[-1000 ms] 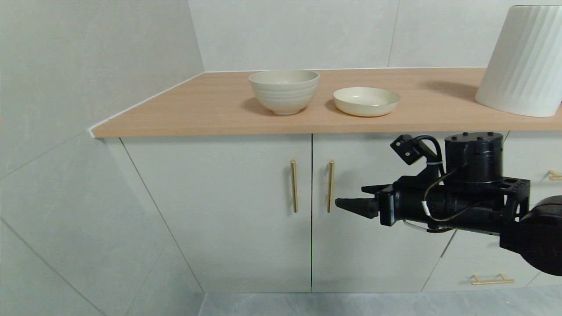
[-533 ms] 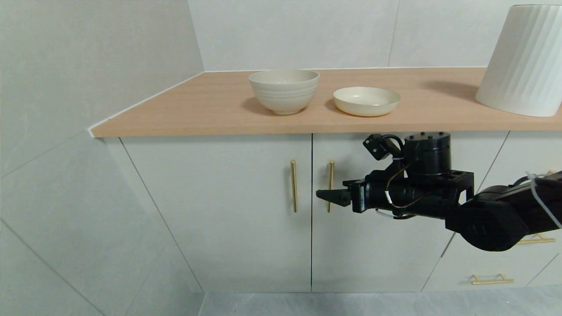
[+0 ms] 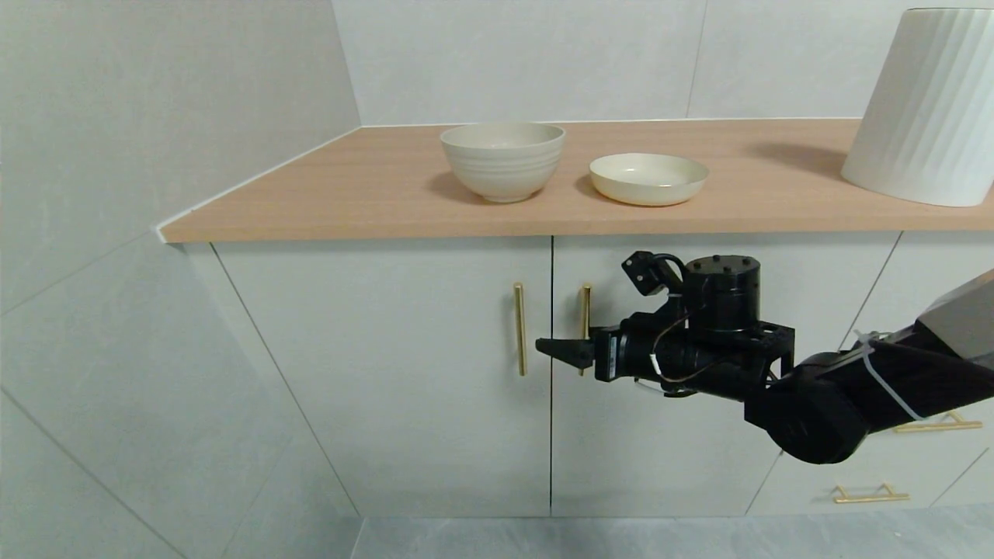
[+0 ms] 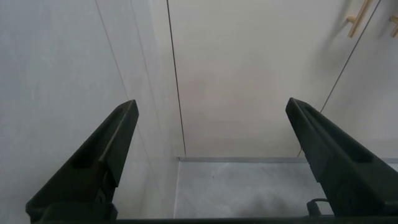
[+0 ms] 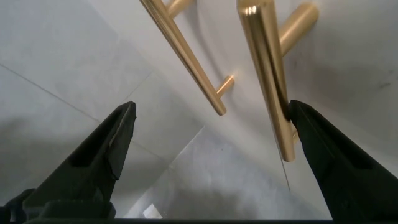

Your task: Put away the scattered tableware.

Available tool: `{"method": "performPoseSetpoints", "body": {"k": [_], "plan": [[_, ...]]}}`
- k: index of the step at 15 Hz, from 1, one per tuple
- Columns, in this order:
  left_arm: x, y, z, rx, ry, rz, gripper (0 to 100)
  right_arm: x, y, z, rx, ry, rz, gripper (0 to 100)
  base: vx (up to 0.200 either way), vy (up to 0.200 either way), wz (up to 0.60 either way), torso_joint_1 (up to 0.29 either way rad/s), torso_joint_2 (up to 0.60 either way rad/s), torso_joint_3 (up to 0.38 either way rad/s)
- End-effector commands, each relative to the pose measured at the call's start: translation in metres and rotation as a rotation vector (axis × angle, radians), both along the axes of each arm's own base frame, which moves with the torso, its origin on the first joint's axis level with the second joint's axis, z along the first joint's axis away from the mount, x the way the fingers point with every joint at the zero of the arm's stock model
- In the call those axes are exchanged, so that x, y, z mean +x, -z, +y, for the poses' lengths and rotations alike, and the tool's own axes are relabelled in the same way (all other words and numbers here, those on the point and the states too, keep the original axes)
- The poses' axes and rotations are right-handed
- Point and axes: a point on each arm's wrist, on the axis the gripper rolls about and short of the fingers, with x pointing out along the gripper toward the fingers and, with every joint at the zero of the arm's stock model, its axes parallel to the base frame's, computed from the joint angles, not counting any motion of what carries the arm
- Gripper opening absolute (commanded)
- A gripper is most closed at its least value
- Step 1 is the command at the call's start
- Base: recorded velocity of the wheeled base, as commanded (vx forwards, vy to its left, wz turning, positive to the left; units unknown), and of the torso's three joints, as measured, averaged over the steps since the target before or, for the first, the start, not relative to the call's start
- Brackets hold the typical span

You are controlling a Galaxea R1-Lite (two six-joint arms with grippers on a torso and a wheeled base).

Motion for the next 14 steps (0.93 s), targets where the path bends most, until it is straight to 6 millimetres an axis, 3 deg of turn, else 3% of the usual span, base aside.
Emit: {"method": "performPoseSetpoints", "body": {"k": [1, 9, 14], "plan": [[0.000, 0.000, 0.000, 0.000, 0.001, 0.002, 100, 0.000, 0.003, 0.003, -0.003, -0.006, 0.006, 100, 0.000, 0.000, 0.00, 0.000, 0.00, 0.000], [0.000, 0.000, 0.000, -0.004, 0.000, 0.002, 100, -0.023, -0.004, 0.014, 0.027, -0.058, 0.025, 100, 0.000, 0.000, 0.00, 0.000, 0.00, 0.000], [0.000, 0.000, 0.000, -0.007, 0.000, 0.002, 100, -0.044, -0.017, 0.007, 0.063, -0.076, 0.021, 100, 0.000, 0.000, 0.00, 0.000, 0.00, 0.000]]}}
